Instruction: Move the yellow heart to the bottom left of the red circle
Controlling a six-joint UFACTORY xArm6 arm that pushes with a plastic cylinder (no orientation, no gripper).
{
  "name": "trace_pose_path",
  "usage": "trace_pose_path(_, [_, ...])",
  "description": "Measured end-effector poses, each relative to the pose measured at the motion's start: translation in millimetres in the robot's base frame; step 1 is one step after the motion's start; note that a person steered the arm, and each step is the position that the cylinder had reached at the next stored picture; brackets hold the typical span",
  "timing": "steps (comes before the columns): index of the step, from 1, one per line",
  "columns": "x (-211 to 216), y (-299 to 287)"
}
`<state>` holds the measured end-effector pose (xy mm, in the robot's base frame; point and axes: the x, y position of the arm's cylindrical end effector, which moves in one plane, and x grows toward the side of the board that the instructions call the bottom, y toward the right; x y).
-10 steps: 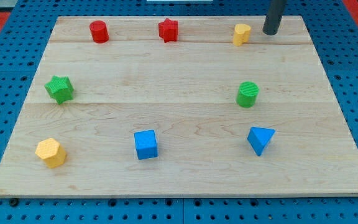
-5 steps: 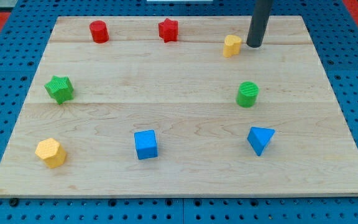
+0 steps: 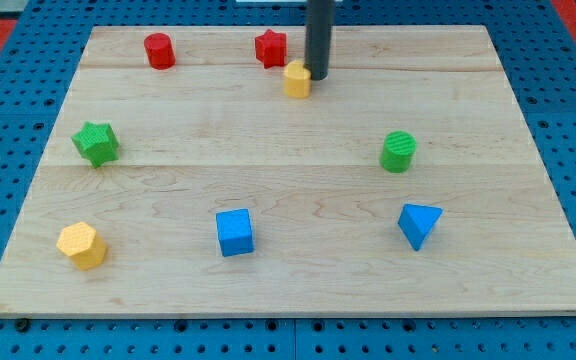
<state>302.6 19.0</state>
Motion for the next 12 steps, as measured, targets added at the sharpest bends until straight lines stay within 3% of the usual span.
trace_pose_path(1, [23, -28])
trace_pose_path(3, [30, -158])
trace_pose_path(4, [50, -156])
trace_pose_path(5, [69, -194])
trace_pose_path(8, [47, -184])
trace_pose_path(10, [49, -130])
trace_pose_path(12, [22, -142])
